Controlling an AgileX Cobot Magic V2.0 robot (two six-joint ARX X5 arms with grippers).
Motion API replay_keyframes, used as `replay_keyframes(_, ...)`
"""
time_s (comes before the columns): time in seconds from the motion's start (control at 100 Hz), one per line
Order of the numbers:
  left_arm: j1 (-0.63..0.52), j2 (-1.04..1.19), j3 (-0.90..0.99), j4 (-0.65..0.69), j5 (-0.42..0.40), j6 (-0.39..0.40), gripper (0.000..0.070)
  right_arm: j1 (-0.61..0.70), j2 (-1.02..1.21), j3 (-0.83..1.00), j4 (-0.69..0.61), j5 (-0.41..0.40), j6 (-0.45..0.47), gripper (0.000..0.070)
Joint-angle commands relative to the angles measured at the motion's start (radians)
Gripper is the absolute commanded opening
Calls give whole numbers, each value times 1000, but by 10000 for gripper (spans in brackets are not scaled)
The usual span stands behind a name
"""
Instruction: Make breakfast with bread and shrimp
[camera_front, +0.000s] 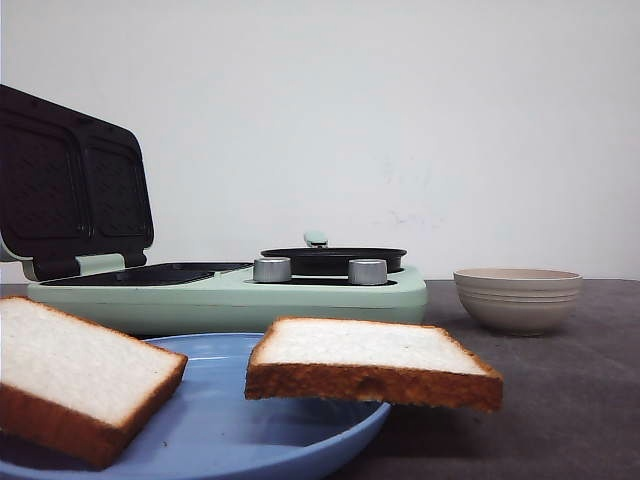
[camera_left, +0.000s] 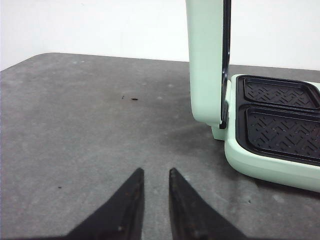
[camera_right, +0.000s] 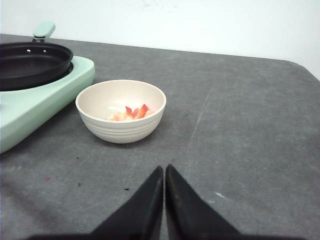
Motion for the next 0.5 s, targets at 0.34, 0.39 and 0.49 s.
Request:
replay_keyframes(0.34,0,-1,-18,7,93,-24,0,2,0,-4,10,-52,43,0)
replay_keyframes(0.39,0,-1,-18,6,113,-24,0,2,0,-4,10,-69,43,0)
replay_keyframes(0.49,0,-1,-18,7,120,-25,0,2,0,-4,10,-78,42,0)
